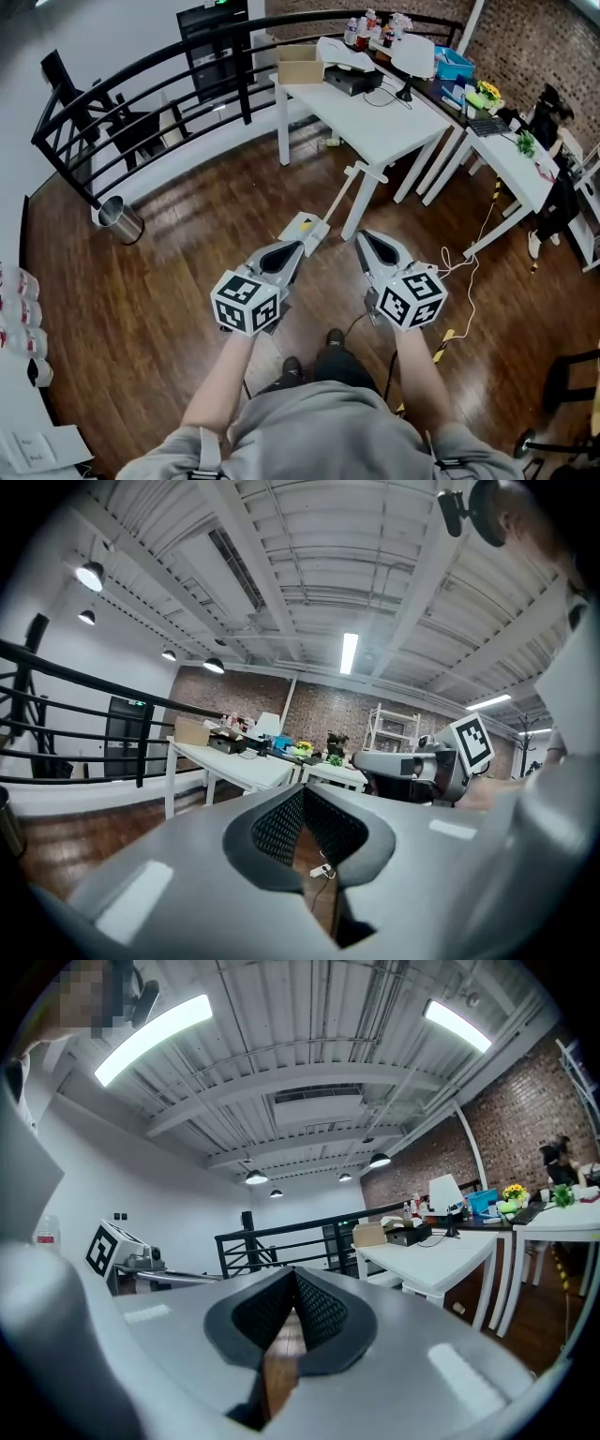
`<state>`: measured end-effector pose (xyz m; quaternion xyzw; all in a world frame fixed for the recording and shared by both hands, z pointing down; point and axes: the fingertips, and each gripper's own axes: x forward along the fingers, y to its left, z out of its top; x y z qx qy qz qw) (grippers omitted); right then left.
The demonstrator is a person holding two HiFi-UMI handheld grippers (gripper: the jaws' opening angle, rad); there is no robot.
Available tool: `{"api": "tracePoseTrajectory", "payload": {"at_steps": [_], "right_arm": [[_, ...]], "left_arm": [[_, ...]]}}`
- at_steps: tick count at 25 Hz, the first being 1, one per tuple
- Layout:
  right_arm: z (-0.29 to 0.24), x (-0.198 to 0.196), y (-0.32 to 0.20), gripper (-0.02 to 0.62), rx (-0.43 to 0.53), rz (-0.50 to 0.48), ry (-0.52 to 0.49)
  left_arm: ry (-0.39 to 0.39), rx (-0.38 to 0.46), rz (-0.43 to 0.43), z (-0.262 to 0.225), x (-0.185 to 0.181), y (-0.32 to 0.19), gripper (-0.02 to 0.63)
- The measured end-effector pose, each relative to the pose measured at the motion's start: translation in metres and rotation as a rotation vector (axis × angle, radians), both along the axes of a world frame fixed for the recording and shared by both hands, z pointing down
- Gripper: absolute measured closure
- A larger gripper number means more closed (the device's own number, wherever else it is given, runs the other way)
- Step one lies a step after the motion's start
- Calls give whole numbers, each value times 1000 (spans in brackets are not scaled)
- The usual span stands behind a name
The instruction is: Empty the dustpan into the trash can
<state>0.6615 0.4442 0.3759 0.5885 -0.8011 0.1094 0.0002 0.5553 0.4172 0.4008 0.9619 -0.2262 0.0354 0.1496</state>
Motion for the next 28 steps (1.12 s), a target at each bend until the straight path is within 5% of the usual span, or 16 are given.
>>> {"api": "tracePoseTrajectory", "payload": {"at_steps": [16,28], "right_arm": [[43,99,-197,595,-44,-64,57],[120,124,-272,554,-193,-42,33]], "left_arm": [[-30,-45,-39,44,107,-166,601],[-106,-48,-20,81,142,-245,601]]}}
